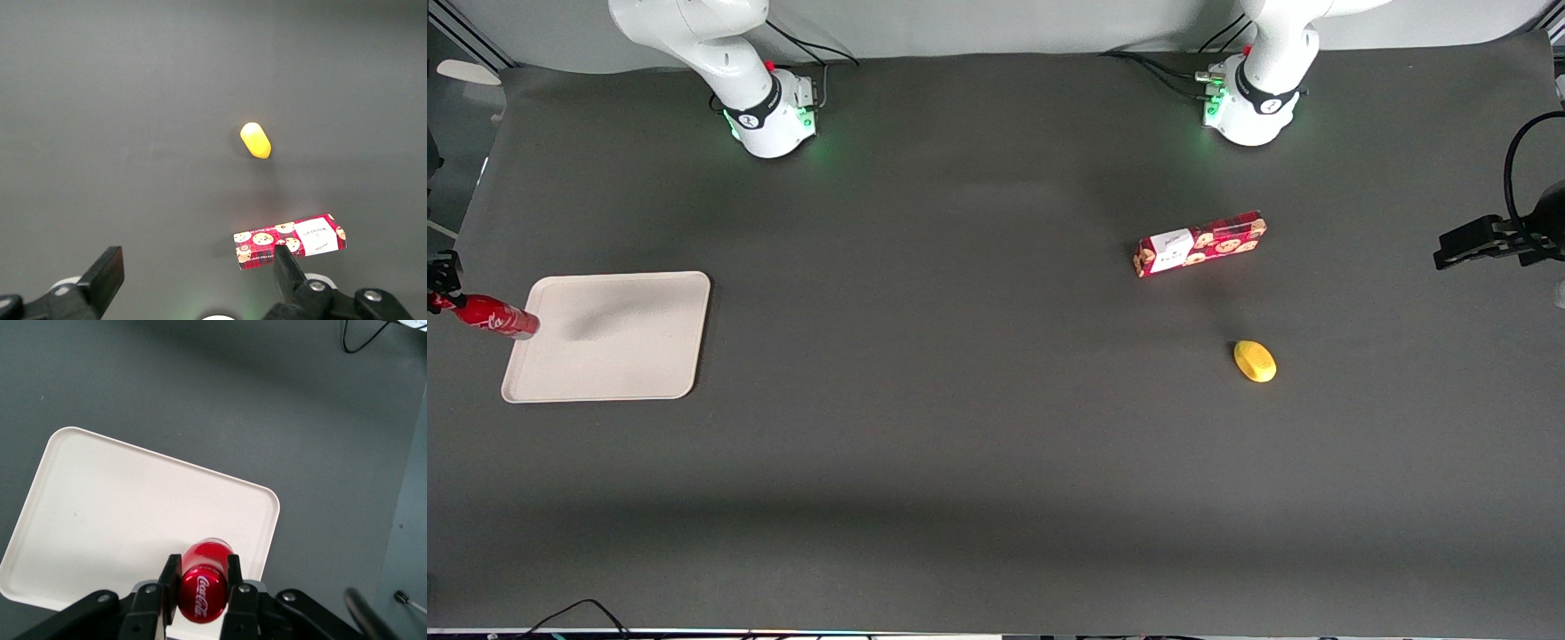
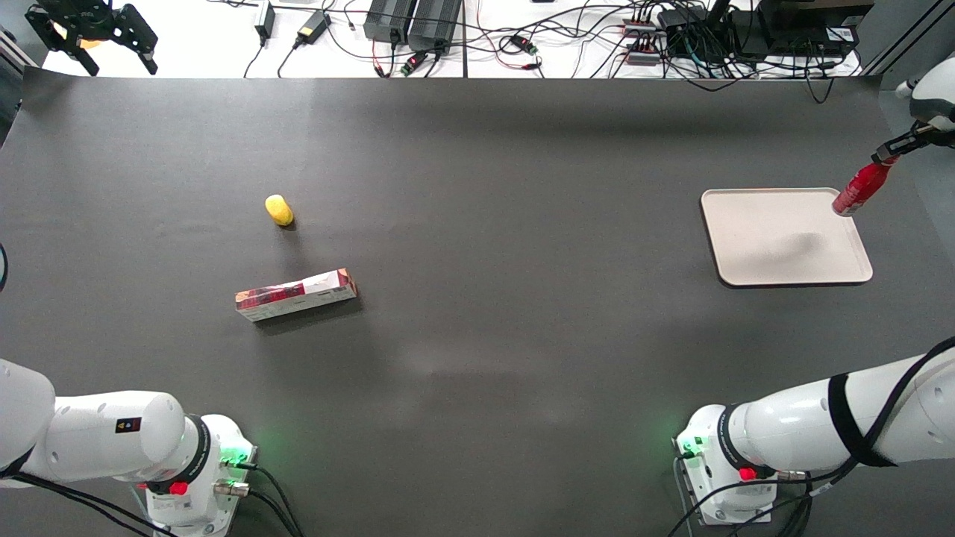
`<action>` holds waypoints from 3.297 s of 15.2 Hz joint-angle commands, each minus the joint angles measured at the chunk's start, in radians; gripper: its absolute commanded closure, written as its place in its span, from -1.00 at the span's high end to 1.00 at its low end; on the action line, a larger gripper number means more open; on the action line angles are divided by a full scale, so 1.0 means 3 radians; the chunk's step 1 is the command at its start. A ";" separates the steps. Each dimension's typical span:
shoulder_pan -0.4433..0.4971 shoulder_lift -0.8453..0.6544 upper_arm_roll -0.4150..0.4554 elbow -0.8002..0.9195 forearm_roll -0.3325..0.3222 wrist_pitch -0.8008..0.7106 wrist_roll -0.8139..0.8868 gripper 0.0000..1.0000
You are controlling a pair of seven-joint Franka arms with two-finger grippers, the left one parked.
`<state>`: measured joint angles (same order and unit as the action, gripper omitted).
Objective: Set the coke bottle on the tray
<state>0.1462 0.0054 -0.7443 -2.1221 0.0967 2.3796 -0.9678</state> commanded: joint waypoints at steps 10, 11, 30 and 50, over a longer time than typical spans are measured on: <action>0.0014 0.0074 -0.0505 -0.0469 0.0521 0.0397 -0.0962 -1.00; 0.0009 0.0130 -0.0505 -0.0474 0.0613 0.0423 -0.1017 -1.00; 0.0024 0.0447 -0.0531 -0.0173 0.1365 0.0036 -0.1581 1.00; 0.0049 -0.0504 0.2133 0.0989 -0.0511 -0.2314 0.3624 1.00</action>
<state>0.1666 -0.2044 -0.1470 -1.8331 -0.0340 1.6480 0.0257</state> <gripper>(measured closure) 0.000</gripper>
